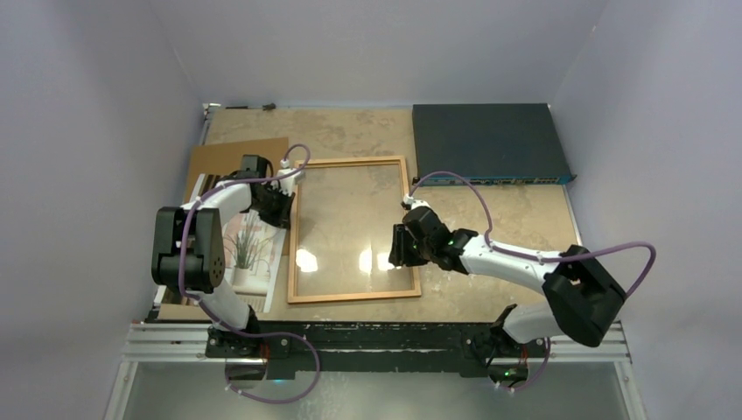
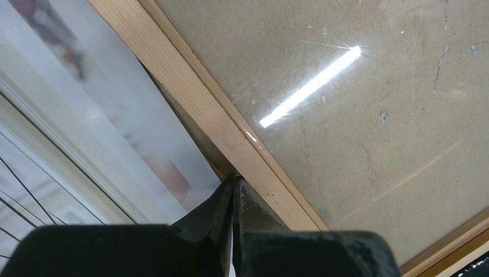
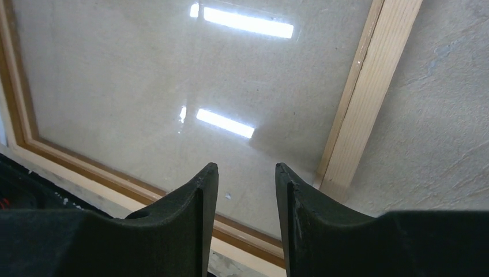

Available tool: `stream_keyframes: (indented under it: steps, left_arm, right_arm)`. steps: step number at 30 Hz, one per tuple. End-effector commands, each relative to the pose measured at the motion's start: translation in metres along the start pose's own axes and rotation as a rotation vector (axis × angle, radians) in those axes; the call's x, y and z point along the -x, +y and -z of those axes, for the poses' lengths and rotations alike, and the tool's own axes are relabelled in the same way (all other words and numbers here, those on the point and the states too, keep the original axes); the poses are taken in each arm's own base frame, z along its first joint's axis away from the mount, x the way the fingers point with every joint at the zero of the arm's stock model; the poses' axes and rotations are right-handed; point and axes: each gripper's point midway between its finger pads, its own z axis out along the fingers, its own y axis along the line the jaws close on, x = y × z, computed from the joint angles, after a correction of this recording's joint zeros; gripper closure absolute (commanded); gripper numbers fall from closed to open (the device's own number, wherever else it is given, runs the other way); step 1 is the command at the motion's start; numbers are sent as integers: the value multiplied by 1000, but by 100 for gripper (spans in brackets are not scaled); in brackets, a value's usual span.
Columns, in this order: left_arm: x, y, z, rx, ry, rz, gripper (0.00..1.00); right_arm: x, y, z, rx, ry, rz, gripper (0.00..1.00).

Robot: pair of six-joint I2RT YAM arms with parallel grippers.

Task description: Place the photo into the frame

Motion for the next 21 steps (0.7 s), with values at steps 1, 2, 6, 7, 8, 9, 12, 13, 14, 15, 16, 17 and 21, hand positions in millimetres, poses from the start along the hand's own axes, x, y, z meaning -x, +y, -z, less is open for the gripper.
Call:
stream_keyframes:
  steps: [1,2,6,7,8,9,12,13,14,15,16,17,21]
  left_arm:
    - [24,-6,2,-25,-66,-26,100]
    - [25,-6,2,-26,-68,-26,100]
    - [27,-7,3,-29,-72,-28,100]
    - [27,-7,2,-30,-72,-28,100]
    - [27,-8,2,-32,-73,-29,100]
    - [27,-9,1,-35,-73,-30,100]
    - [30,-12,1,-43,-78,-29,100]
    - [31,-13,1,-47,-79,-30,100]
    - [32,-15,1,-49,-80,-32,100]
    - [33,-16,2,-52,-84,-33,100]
    - [35,-17,4,-55,-87,-32,100]
    - [37,-18,7,-56,-89,-32,100]
    - [55,-18,30,-40,-112,-51,100]
  right_arm:
    - [3,-3,-10,-39,5,-14,57]
    - [3,-3,-12,-41,9,-12,57]
    - [5,-4,-13,-49,-1,-12,58]
    - [7,-3,-12,-51,-6,-12,58]
    - [8,-3,-10,-50,-11,-8,58]
    - [10,-3,-8,-52,-18,-7,57]
    - [20,1,-1,-50,-51,-1,54]
    - [24,3,2,-48,-60,0,52]
    - [28,5,5,-42,-71,2,51]
    - [31,7,7,-37,-79,4,49]
    - [35,11,10,-27,-90,4,47]
    - [40,14,12,-21,-104,4,45]
    - [62,30,17,22,-169,21,34]
